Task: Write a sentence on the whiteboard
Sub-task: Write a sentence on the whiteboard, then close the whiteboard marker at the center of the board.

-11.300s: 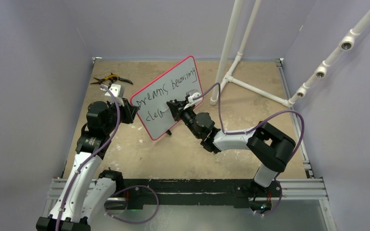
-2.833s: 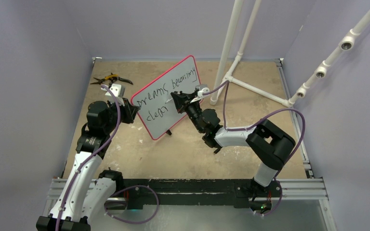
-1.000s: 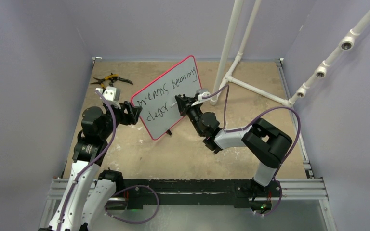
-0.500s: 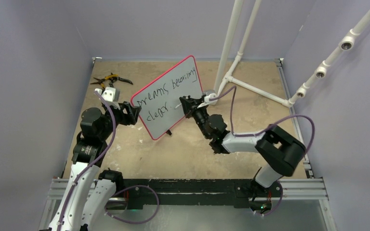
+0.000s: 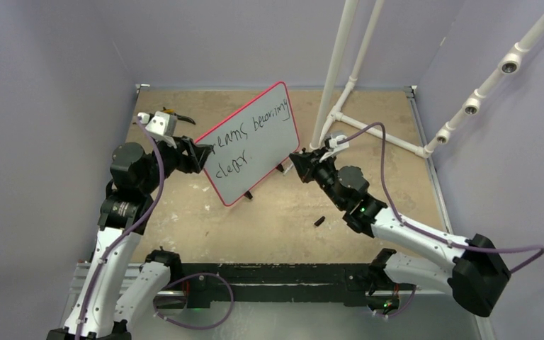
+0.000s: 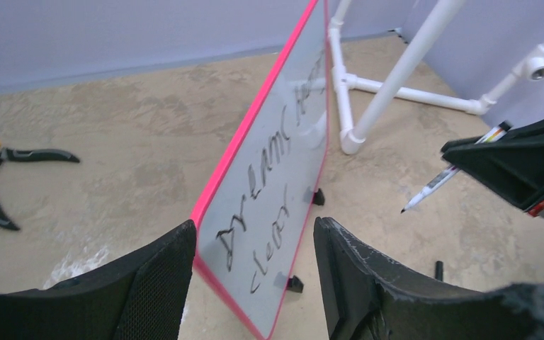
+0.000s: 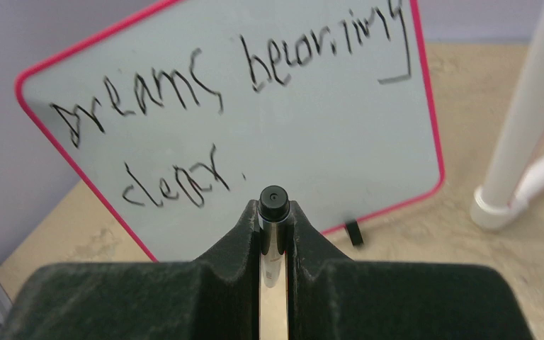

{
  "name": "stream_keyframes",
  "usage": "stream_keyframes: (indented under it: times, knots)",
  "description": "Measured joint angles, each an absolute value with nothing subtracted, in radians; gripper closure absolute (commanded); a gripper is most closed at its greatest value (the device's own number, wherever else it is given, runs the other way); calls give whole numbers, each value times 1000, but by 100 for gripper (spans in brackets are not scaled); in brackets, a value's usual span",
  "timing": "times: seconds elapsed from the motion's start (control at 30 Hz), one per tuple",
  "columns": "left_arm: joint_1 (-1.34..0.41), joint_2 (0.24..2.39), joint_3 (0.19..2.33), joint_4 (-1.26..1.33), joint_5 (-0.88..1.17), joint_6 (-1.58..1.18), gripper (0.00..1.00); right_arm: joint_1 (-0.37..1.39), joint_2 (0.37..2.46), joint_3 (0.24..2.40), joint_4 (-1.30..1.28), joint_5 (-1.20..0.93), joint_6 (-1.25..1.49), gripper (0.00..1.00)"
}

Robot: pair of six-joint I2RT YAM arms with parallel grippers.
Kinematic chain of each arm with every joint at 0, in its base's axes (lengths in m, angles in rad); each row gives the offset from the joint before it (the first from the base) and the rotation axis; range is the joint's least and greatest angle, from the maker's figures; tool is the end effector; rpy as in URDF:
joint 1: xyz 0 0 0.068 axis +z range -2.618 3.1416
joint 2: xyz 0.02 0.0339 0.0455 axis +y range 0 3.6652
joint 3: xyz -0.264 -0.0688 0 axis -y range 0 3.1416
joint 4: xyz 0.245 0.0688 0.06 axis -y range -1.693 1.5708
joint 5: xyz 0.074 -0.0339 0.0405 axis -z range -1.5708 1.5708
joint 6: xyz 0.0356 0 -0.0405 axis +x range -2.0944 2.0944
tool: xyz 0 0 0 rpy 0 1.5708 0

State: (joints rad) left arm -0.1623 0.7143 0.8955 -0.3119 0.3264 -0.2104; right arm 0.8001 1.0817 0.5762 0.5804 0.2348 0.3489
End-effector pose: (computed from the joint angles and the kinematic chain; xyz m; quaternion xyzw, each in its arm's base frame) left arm 0.1536 -0.0367 0.3756 0.0893 0.7441 -0.2406 0.6168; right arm 0.1785 0.1719 0.2885 -0.0674 0.6775 0.3288 0.6545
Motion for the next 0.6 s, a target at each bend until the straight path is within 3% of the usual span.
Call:
stream_keyframes:
  times: [0.17, 0.43, 0.6]
  knots:
    - [-273, 780, 958, -299, 337, -228, 41, 797, 913, 525, 361, 307, 389, 100]
    - [-782, 1036, 1071, -262, 125, -223, 42, 789, 688, 446, 231, 491, 419, 100]
    - [-961, 1173, 1052, -167, 58, -245, 43, 789, 635, 422, 220, 619, 419, 100]
